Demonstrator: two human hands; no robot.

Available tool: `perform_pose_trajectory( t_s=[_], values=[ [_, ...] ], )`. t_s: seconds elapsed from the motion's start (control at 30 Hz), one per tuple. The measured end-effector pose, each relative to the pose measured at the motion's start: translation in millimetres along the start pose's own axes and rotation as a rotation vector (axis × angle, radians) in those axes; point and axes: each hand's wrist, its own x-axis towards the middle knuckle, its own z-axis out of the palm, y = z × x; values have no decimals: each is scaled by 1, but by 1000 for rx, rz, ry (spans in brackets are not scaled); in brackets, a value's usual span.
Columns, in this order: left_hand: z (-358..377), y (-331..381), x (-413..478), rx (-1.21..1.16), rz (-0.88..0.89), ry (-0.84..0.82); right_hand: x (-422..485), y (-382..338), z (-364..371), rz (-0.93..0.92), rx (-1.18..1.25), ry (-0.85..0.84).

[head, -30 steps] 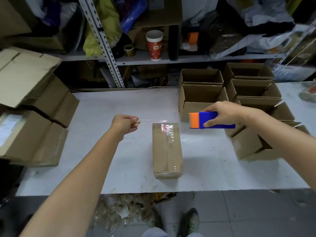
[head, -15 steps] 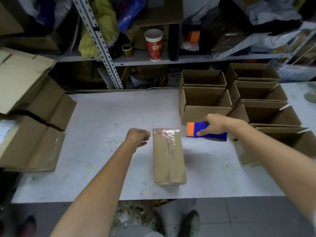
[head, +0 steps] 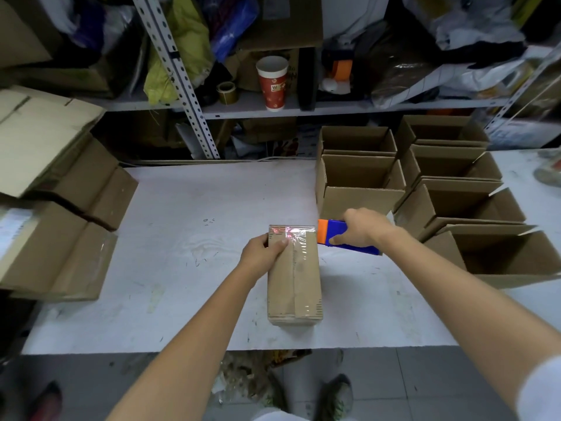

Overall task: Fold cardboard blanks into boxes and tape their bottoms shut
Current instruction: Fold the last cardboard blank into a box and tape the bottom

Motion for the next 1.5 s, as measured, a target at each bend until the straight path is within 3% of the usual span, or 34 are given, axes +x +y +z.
perform_pose_trajectory(
  t_s=[0.17,0.4,0.63,0.8,0.9,1.0,1.3,1.5],
  values=[
    [3,-3,0,9,46,31,0,-22,28,5,-116,99],
    [6,-7,5,4,9,39,4,14,88,152,151,11],
    [9,-6,5,-26,-16,65,-16,54,142,166,197,-113],
    [6,-5,-3,-94,-41,84,-36,56,123,223,250,25],
    [1,-4,-16,-122,0,84,-49,33,90,109,695,159],
    [-4,2,-30,-144,93,101,-53,-4,60,-40,1067,126],
    [-18,17,-63,-295,304,77,-57,-73,27,-235,1120,269],
    [-23,25,-68,-169,323,104,-66,-75,34,-305,1155,312]
  ],
)
